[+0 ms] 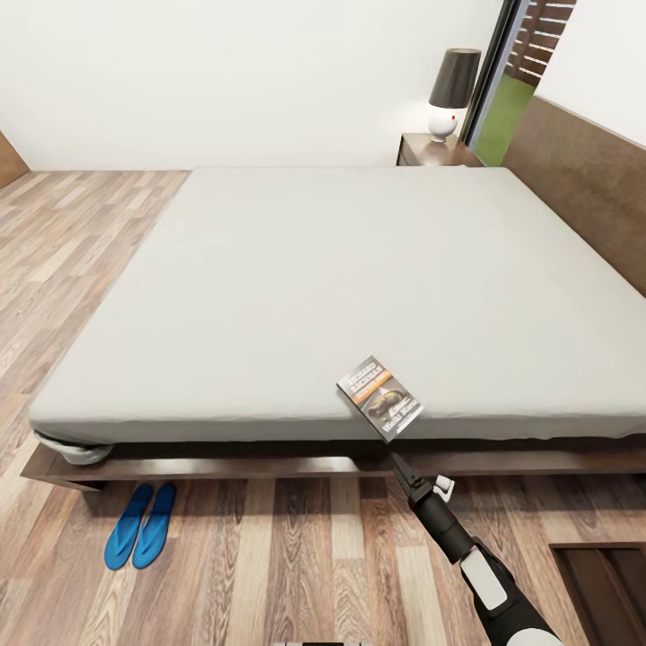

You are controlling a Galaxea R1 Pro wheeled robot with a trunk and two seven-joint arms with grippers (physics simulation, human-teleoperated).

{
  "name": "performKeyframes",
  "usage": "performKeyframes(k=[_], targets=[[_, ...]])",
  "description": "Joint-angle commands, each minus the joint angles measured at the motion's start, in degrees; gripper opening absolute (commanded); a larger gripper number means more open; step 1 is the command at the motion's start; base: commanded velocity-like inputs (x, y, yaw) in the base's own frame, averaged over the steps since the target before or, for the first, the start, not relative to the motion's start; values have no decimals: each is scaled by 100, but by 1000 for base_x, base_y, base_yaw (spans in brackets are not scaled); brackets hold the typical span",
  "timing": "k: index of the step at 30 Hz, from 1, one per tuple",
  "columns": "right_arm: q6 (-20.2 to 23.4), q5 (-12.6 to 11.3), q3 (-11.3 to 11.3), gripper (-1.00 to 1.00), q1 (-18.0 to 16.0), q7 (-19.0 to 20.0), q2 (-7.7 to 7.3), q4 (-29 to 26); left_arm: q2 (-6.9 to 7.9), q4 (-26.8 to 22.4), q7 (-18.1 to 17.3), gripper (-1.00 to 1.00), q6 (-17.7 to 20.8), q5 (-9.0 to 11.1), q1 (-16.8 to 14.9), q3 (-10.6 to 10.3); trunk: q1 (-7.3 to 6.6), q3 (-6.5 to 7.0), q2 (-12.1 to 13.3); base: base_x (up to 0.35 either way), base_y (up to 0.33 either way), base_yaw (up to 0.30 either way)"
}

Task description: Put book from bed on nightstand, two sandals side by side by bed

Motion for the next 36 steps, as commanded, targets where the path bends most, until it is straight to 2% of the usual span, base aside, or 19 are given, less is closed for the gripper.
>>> performKeyframes(k=[1, 36], targets=[[60, -8, -28, 100, -3, 21, 4, 0, 0, 1, 2, 100, -30, 59, -1, -39, 0, -3, -1, 38, 0, 0], [60, -16, -33, 100, -8, 12, -34, 2, 0, 7, 4, 100, -27, 52, -1, -51, 0, -3, -1, 32, 0, 0]])
